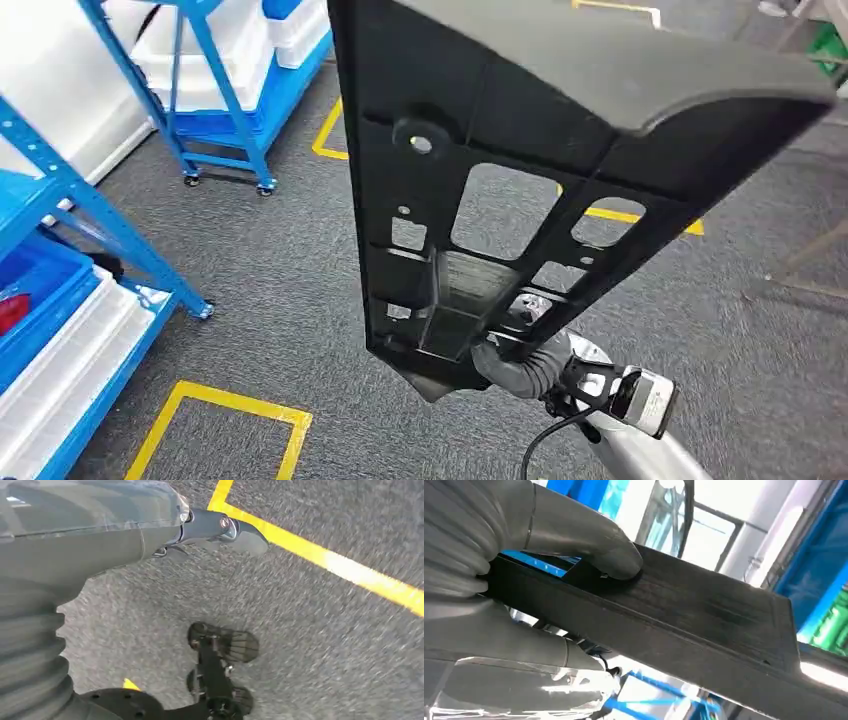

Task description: Take the parts from the cabinet and place them on the table.

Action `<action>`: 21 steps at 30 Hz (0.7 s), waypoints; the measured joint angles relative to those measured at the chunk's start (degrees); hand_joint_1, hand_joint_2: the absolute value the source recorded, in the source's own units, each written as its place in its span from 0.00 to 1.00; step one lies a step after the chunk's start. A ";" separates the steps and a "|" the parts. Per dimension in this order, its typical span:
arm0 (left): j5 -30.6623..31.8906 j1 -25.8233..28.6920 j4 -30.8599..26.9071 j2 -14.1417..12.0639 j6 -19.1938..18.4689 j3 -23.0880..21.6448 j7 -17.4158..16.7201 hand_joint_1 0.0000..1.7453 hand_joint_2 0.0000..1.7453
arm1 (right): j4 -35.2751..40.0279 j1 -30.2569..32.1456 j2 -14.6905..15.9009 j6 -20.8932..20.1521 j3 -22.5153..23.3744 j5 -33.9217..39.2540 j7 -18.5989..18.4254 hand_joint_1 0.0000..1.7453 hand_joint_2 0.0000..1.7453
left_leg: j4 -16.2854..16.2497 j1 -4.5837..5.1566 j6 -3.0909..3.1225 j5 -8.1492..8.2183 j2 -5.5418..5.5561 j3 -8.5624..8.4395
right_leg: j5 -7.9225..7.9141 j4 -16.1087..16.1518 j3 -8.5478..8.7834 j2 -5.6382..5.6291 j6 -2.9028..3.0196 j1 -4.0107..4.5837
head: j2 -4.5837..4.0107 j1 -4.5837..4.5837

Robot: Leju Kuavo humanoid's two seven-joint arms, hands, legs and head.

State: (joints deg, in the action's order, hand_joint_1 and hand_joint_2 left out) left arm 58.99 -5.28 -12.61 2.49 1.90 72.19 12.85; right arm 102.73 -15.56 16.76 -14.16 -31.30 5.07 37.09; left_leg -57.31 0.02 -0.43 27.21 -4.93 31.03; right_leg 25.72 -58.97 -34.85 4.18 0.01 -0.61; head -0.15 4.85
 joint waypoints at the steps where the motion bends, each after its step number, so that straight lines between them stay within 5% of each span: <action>1: 0.00 -0.06 0.00 0.09 0.18 -0.02 -0.41 0.00 1.00 | 0.37 0.25 0.00 0.11 0.26 0.07 0.00 1.00 1.00 | 0.03 0.03 -0.29 0.15 -0.63 -0.21 | 0.06 -0.04 -0.13 -0.66 0.18 0.02 | 0.00 0.00; 3: -0.04 -0.16 0.00 0.39 0.63 -0.09 -1.07 0.00 1.00 | 0.98 0.68 0.17 0.28 0.83 0.07 0.00 1.00 1.00 | 0.11 -0.14 -0.96 0.41 -1.90 -0.60 | -0.13 0.23 -0.13 -2.04 0.86 0.14 | 0.00 0.00; 5: -0.13 -0.24 0.00 0.74 0.77 -0.11 -1.31 0.00 1.00 | 2.03 0.84 0.55 0.31 1.46 0.15 -0.07 1.00 1.00 | -3.29 -0.62 -1.60 3.18 2.54 0.72 | -0.45 0.55 0.00 -3.10 1.55 -0.26 | 0.00 0.00; 8: -0.39 0.04 0.00 0.85 1.07 -0.11 -1.75 0.00 1.00 | 2.77 1.14 0.59 0.28 2.23 0.13 -0.11 1.00 1.00 | -16.92 -0.64 -1.89 9.31 4.39 7.01 | -0.52 0.50 -0.09 -5.29 1.87 -0.08 | 0.00 0.00; 10: -0.68 0.06 0.00 0.90 1.18 -0.09 -1.97 0.00 1.00 | 3.08 1.60 0.59 0.28 2.99 0.11 -0.11 1.00 1.00 | -17.41 -0.63 -1.67 7.75 4.44 7.62 | -0.52 0.37 -0.08 -6.72 1.86 -0.03 | 0.00 0.00; 12: -0.85 -0.03 0.00 0.90 1.40 -0.09 -2.10 0.00 1.00 | 3.34 1.63 0.59 0.17 3.61 0.11 -0.11 1.00 1.00 | -8.56 -0.64 -1.19 2.29 5.36 3.79 | -0.54 0.22 -0.01 -8.38 1.80 -0.04 | 0.00 0.00; 13: -1.13 -0.04 0.00 0.90 1.57 -0.05 -2.18 0.00 1.00 | 3.54 1.66 0.59 -0.09 3.95 0.11 -0.09 1.00 1.00 | -3.33 -0.66 -0.81 -0.07 7.42 1.46 | -0.58 0.21 0.01 -9.09 1.65 -0.07 | 0.00 0.00; 14: -1.55 -0.02 -0.02 0.74 1.73 0.09 -2.21 0.00 1.00 | 3.58 1.65 0.59 -0.18 4.13 0.11 -0.09 1.00 1.00 | -0.79 -0.79 -0.38 0.23 10.47 0.57 | -0.63 0.02 -0.20 -9.70 1.30 0.16 | 0.00 0.00; 16: -2.19 0.01 0.00 0.79 1.75 0.46 -2.14 0.00 1.00 | 3.58 1.96 0.57 -0.44 4.46 0.04 -0.09 1.00 1.00 | -0.43 -0.56 -0.24 0.15 9.19 0.53 | -0.92 0.20 -0.48 -10.92 0.48 -0.31 | 0.00 0.00; 18: -2.80 -0.20 -0.02 0.76 1.68 0.92 -1.88 0.00 1.00 | 3.58 2.34 0.57 -0.44 4.81 -0.15 -0.07 1.00 1.00 | 0.09 -0.61 0.57 -0.31 7.98 0.05 | -1.39 0.69 -0.59 -12.32 -0.51 -0.28 | 0.00 0.00; 19: -3.04 -0.38 -0.02 0.83 1.53 1.07 -1.75 0.00 1.00 | 3.58 2.48 0.57 -0.46 5.03 -0.22 -0.04 1.00 1.00 | 0.73 -1.00 1.05 -0.84 7.02 -0.10 | -1.02 0.12 -0.76 -10.44 -0.43 -0.35 | 0.00 0.00; 20: -3.30 -0.32 -0.02 0.76 1.53 1.18 -1.42 0.00 1.00 | 3.56 2.32 0.57 -0.46 5.25 -0.24 -0.04 1.00 1.00 | 0.96 -0.96 1.37 -0.97 6.53 -0.12 | 0.57 -1.64 -1.70 -7.37 -0.66 -0.04 | 0.00 -0.02; 21: -3.60 -0.19 -0.02 0.70 1.55 1.35 -1.13 0.00 1.00 | 3.54 2.28 0.37 -0.44 5.33 -0.24 -0.02 1.00 1.00 | 0.95 -0.85 1.54 -0.96 5.77 -0.08 | 2.84 -5.27 -3.36 -5.86 -0.77 -0.17 | 0.00 0.00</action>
State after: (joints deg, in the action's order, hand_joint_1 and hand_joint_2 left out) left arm 55.39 -5.47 -12.63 3.19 3.45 73.55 11.72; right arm 106.27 -13.29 17.14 -14.60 -25.97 4.83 37.07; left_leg -56.36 -0.83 1.12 26.25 0.83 30.95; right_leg 28.55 -64.23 -38.21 -1.68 -0.76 -0.78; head -0.15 4.85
